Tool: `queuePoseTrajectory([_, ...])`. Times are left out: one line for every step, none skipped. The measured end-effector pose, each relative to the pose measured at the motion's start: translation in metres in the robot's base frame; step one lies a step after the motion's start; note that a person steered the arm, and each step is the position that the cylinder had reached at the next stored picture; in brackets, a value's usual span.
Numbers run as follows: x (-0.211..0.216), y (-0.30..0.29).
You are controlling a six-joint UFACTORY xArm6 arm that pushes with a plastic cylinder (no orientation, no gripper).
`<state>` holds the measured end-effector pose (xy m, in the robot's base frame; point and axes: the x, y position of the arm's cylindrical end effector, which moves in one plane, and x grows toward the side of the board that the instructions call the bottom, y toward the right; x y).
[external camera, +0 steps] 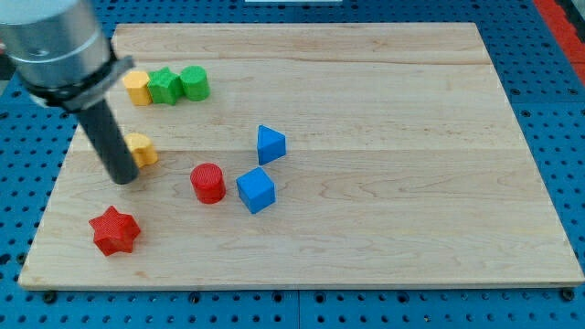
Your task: Move the yellow heart to the right of the green circle
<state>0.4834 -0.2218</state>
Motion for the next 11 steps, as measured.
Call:
queuePoseTrajectory([-0.007, -0.034])
queuePoseTrajectory([-0.020, -0.005])
queuePoseTrajectory([-0.036, 0.064])
queuePoseTrajectory([-0.041, 0.076])
queuePoseTrajectory([-0.017, 0.076])
queuePoseTrajectory([-0.019, 0.093])
queuePoseTrajectory([-0.054, 0.111])
queuePoseTrajectory([-0.083, 0.129])
queuePoseTrajectory([-0.082, 0.129])
queuePoseTrajectory([-0.084, 0.118])
queuePoseTrajectory([-0.108, 0.120])
